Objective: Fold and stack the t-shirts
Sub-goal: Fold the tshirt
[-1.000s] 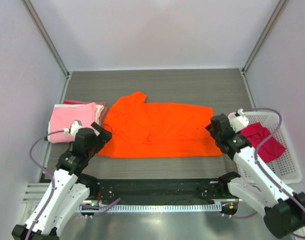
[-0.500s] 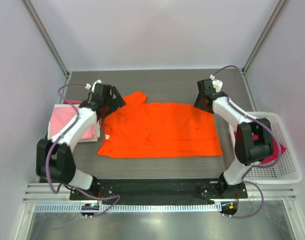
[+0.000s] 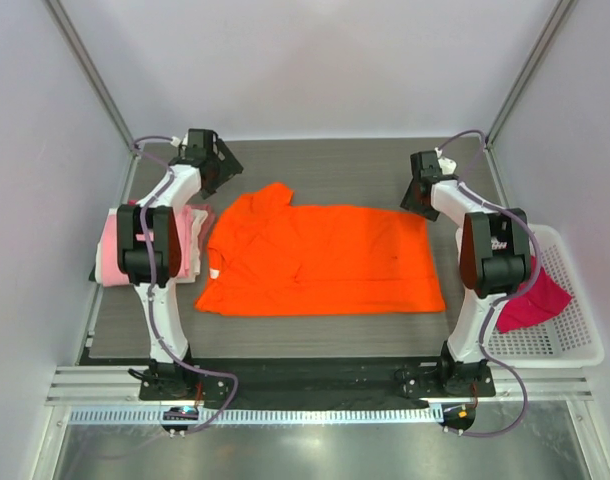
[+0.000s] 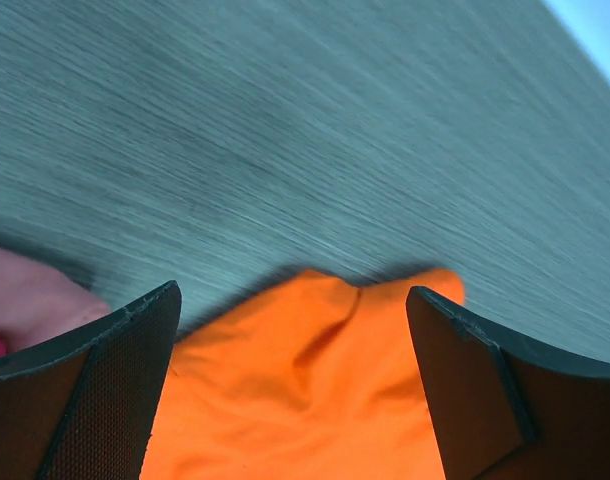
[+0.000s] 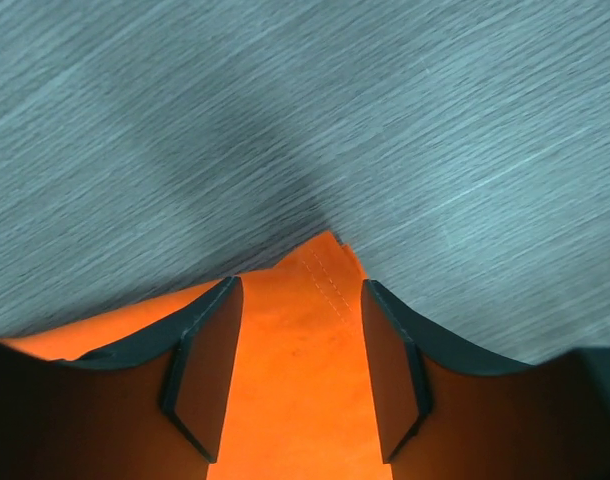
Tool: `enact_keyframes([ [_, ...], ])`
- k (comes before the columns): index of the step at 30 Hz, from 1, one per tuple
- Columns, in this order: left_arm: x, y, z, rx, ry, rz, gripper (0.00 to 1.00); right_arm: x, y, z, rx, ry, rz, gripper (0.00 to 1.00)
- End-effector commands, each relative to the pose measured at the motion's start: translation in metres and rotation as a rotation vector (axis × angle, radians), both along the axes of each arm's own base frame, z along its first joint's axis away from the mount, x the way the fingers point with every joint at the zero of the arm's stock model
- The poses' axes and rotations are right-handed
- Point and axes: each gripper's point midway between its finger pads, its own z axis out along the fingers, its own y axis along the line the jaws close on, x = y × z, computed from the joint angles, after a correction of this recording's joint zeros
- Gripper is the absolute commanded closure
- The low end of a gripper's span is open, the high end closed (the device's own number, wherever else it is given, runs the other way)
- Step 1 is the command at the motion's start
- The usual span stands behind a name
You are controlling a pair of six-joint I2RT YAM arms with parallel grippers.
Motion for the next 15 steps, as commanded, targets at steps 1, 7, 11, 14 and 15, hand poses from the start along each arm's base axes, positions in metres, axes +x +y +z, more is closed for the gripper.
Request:
enact_keyframes([
  [1, 0.009, -0.009, -0.011, -0.016, -0.002, -0.054, 0.06, 0.012, 0.003, 0.008, 0.016, -0.048, 0.024, 0.42],
  [7, 0.011, -0.019, -0.030, -0.029, 0.030, -0.131, 0.08, 0.014, 0.012, -0.007, 0.063, -0.027, 0.055, 0.41],
  [11, 0.008, -0.021, -0.045, -0.040, 0.056, -0.156, 0.17, 0.014, 0.025, -0.008, 0.123, -0.042, 0.095, 0.53],
  [14, 0.010, -0.024, -0.052, -0.082, 0.069, -0.183, 0.22, 0.012, 0.025, -0.003, 0.126, -0.060, 0.098, 0.54],
  [15, 0.010, -0.025, -0.054, -0.094, 0.073, -0.191, 0.26, 0.012, 0.025, -0.001, 0.128, -0.066, 0.099, 0.54],
])
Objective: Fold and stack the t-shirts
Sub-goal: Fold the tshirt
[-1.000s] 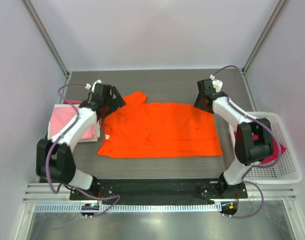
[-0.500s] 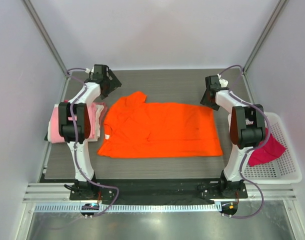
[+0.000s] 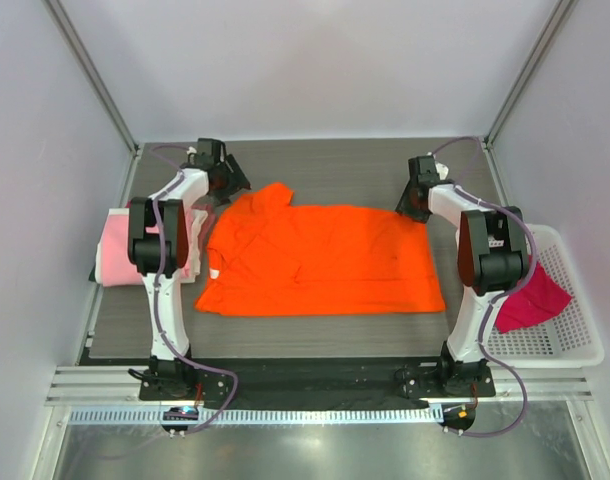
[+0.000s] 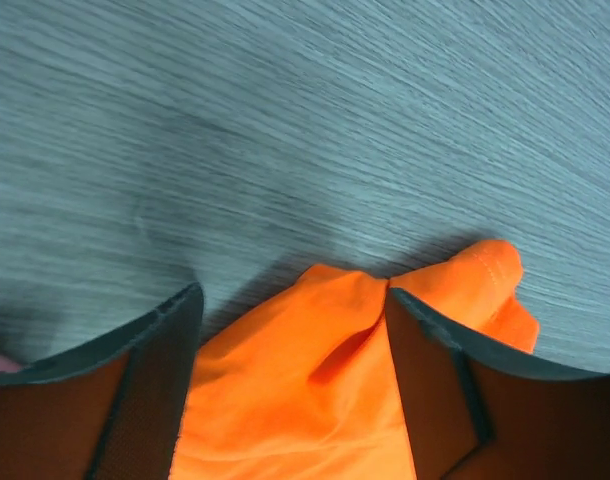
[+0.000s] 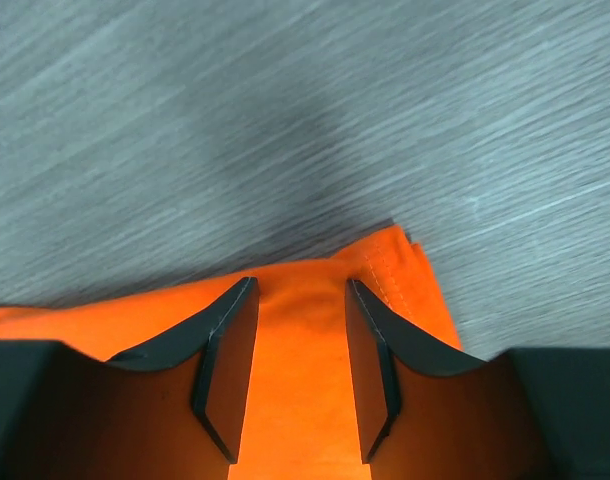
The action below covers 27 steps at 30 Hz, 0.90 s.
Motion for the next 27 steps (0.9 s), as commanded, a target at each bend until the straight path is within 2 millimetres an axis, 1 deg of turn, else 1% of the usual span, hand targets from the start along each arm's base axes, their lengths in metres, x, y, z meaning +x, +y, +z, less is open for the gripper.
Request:
enact_keyframes([
  [1, 0.011, -0.009, 0.003, -0.067, -0.026, -0.066, 0.30, 0.006, 0.006, 0.019, 0.034, -0.069, 0.029, 0.54],
  [2, 0.011, -0.015, 0.004, -0.093, -0.023, -0.085, 0.33, 0.005, 0.007, 0.019, 0.041, -0.072, 0.031, 0.55],
  [3, 0.009, -0.018, 0.005, -0.111, -0.020, -0.099, 0.38, 0.005, 0.008, 0.019, 0.047, -0.072, 0.034, 0.55],
  [5, 0.006, -0.024, 0.006, -0.138, -0.012, -0.121, 0.41, 0.004, 0.012, 0.017, 0.068, -0.071, 0.047, 0.55],
  [6, 0.000, -0.030, 0.006, -0.169, -0.002, -0.147, 0.45, 0.004, 0.013, 0.015, 0.076, -0.066, 0.050, 0.55],
  [8, -0.001, -0.035, 0.011, -0.196, -0.015, -0.167, 0.50, 0.003, 0.015, 0.014, 0.093, -0.068, 0.057, 0.57],
  [9, -0.005, -0.038, 0.009, -0.211, -0.014, -0.173, 0.56, 0.004, 0.015, 0.016, 0.101, -0.074, 0.058, 0.62],
  [10, 0.000, -0.039, 0.013, -0.217, -0.047, -0.174, 0.60, 0.003, 0.014, 0.016, 0.106, -0.077, 0.055, 0.64],
  [11, 0.001, -0.039, 0.016, -0.221, -0.060, -0.176, 0.62, 0.005, 0.014, 0.017, 0.111, -0.083, 0.052, 0.69],
  [12, 0.002, -0.041, 0.018, -0.235, -0.066, -0.176, 0.69, 0.004, 0.013, 0.018, 0.113, -0.083, 0.050, 0.74],
  [13, 0.006, -0.042, 0.022, -0.241, -0.090, -0.182, 0.73, 0.005, 0.010, 0.019, 0.116, -0.087, 0.041, 0.79],
  [14, 0.008, -0.042, 0.022, -0.243, -0.097, -0.181, 0.78, 0.004, 0.009, 0.018, 0.116, -0.086, 0.034, 0.90],
  [15, 0.010, -0.042, 0.025, -0.250, -0.107, -0.179, 0.90, 0.005, 0.008, 0.020, 0.116, -0.090, 0.029, 0.95],
  [16, 0.012, -0.042, 0.027, -0.248, -0.122, -0.177, 0.97, 0.004, 0.004, 0.021, 0.116, -0.093, 0.017, 0.98],
  [17, 0.012, -0.042, 0.027, -0.246, -0.128, -0.176, 1.00, 0.004, 0.004, 0.022, 0.114, -0.096, 0.015, 0.99],
  [19, 0.019, -0.035, 0.043, -0.227, -0.189, -0.159, 1.00, 0.005, -0.002, 0.027, 0.101, -0.110, -0.004, 0.99],
  [20, 0.014, -0.032, 0.039, -0.218, -0.187, -0.148, 1.00, 0.007, -0.005, 0.030, 0.097, -0.120, -0.013, 0.99],
  [21, 0.016, -0.028, 0.057, -0.209, -0.235, -0.140, 1.00, 0.009, -0.006, 0.033, 0.096, -0.128, -0.017, 0.99],
  [22, 0.019, -0.026, 0.062, -0.198, -0.269, -0.135, 1.00, 0.015, -0.007, 0.040, 0.102, -0.146, -0.015, 0.99],
  [24, 0.014, -0.021, 0.067, -0.174, -0.296, -0.121, 1.00, 0.018, -0.007, 0.049, 0.105, -0.158, -0.014, 0.99],
  [25, 0.015, -0.020, 0.087, -0.171, -0.356, -0.121, 1.00, 0.018, -0.006, 0.054, 0.108, -0.165, -0.009, 0.99],
  [26, 0.008, -0.017, 0.080, -0.161, -0.353, -0.107, 1.00, 0.019, -0.006, 0.062, 0.108, -0.183, -0.005, 0.99],
  [27, 0.005, -0.017, 0.083, -0.160, -0.371, -0.107, 1.00, 0.017, -0.006, 0.064, 0.108, -0.186, -0.005, 0.99],
])
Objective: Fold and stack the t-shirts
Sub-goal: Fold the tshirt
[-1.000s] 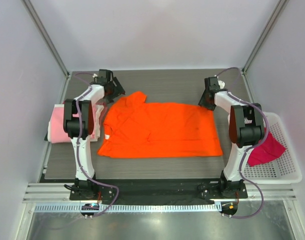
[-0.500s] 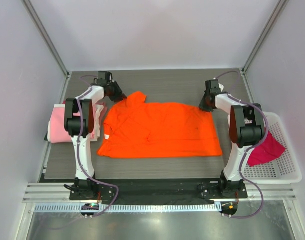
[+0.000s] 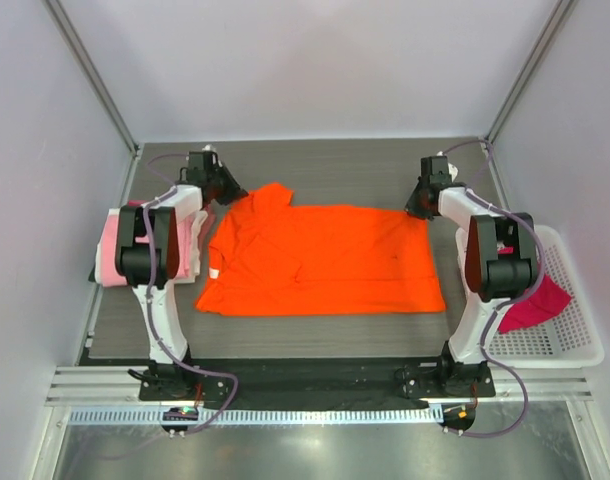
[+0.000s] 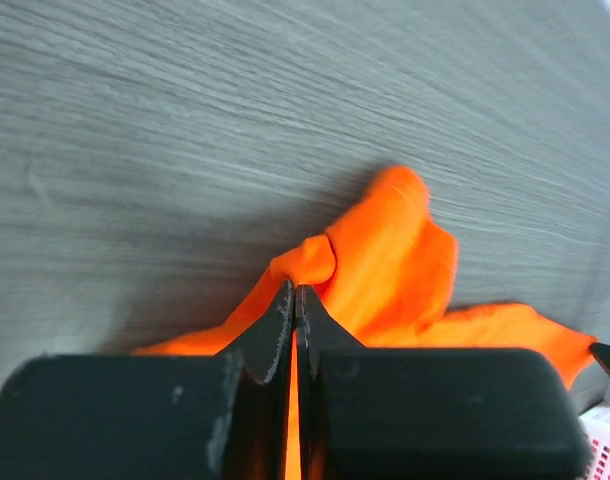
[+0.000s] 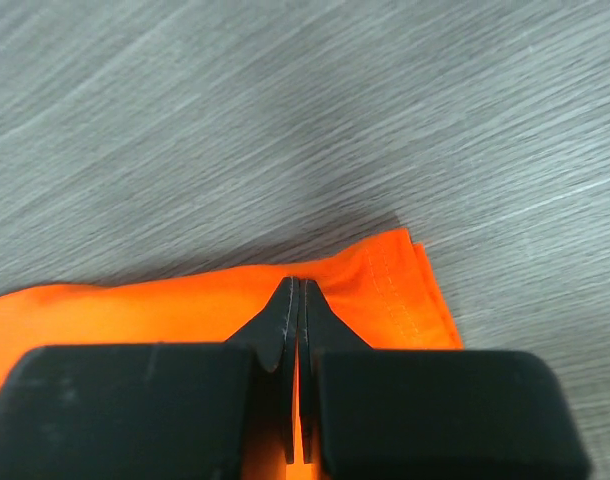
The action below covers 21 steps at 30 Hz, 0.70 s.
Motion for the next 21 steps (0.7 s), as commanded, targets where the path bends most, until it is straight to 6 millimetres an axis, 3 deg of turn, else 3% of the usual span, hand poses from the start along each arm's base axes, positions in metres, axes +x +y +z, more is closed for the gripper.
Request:
enact_keyframes([
  [1, 0.020, 0.009, 0.092, 0.005, -0.314, 0.037, 1.00, 0.015, -0.002, 0.052, 0.008, -0.133, -0.007, 0.99],
  [3, 0.006, 0.014, 0.084, 0.015, -0.318, 0.056, 1.00, 0.009, -0.002, 0.055, 0.008, -0.140, -0.006, 0.99],
  [5, 0.002, 0.016, 0.100, 0.015, -0.389, 0.066, 1.00, 0.000, 0.002, 0.049, 0.025, -0.138, 0.007, 0.99],
  [6, -0.002, 0.016, 0.097, 0.014, -0.392, 0.064, 1.00, -0.003, 0.004, 0.053, 0.035, -0.153, 0.017, 0.99],
  [16, -0.006, 0.013, 0.093, 0.001, -0.373, 0.050, 1.00, -0.056, 0.035, 0.018, 0.092, -0.091, 0.091, 0.99],
  [18, -0.007, 0.013, 0.091, 0.004, -0.368, 0.048, 1.00, -0.062, 0.034, 0.018, 0.084, -0.091, 0.090, 0.86],
  [19, -0.006, 0.013, 0.090, 0.004, -0.366, 0.050, 1.00, -0.063, 0.031, 0.019, 0.068, -0.094, 0.078, 0.73],
  [20, -0.007, 0.014, 0.090, 0.004, -0.366, 0.051, 1.00, -0.062, 0.026, 0.025, 0.055, -0.111, 0.061, 0.51],
  [21, -0.006, 0.013, 0.091, 0.005, -0.368, 0.051, 1.00, -0.060, 0.024, 0.030, 0.044, -0.126, 0.051, 0.45],
])
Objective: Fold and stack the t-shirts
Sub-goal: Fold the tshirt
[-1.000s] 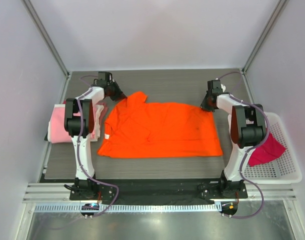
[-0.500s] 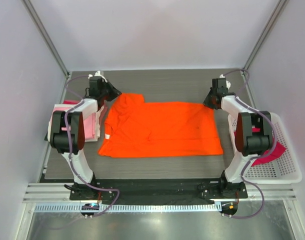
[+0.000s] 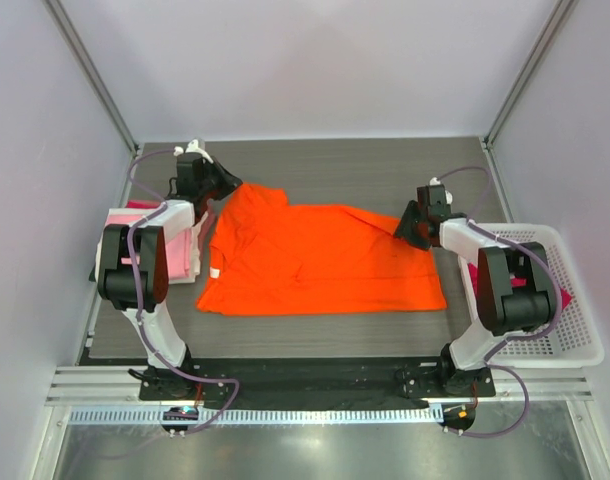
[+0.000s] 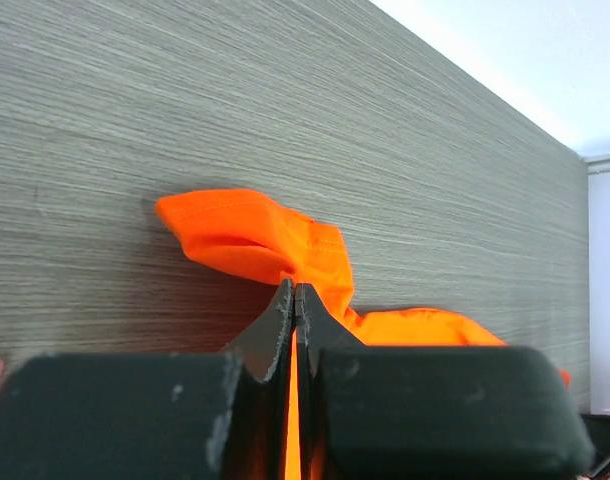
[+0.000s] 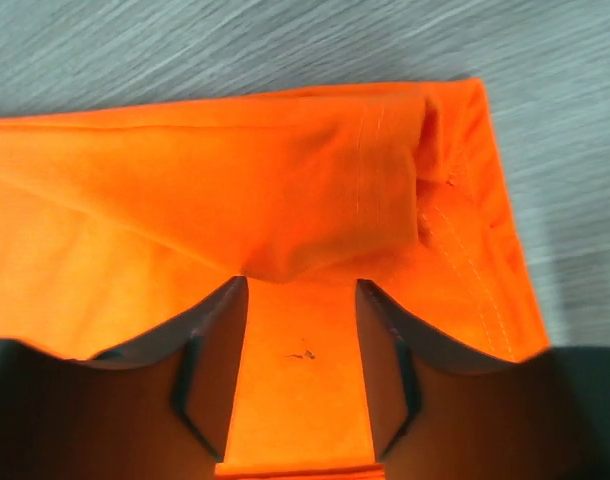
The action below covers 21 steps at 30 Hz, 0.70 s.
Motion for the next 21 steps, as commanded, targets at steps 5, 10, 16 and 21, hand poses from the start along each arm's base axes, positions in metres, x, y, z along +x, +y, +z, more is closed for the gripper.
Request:
enact_keyframes([
  [5, 0.008, 0.005, 0.016, 0.007, -0.070, 0.012, 1.00, 0.034, -0.022, 0.059, -0.085, -0.174, -0.087, 0.43],
  [10, 0.008, 0.005, 0.016, 0.012, -0.069, 0.013, 1.00, 0.041, -0.043, 0.052, -0.127, -0.151, -0.152, 0.44],
  [16, 0.008, 0.005, 0.016, 0.011, -0.069, 0.010, 1.00, 0.055, -0.047, 0.038, -0.121, -0.118, -0.167, 0.45],
  [21, 0.008, 0.006, 0.016, 0.016, -0.069, 0.011, 1.00, 0.064, -0.045, 0.036, -0.106, -0.116, -0.164, 0.53],
])
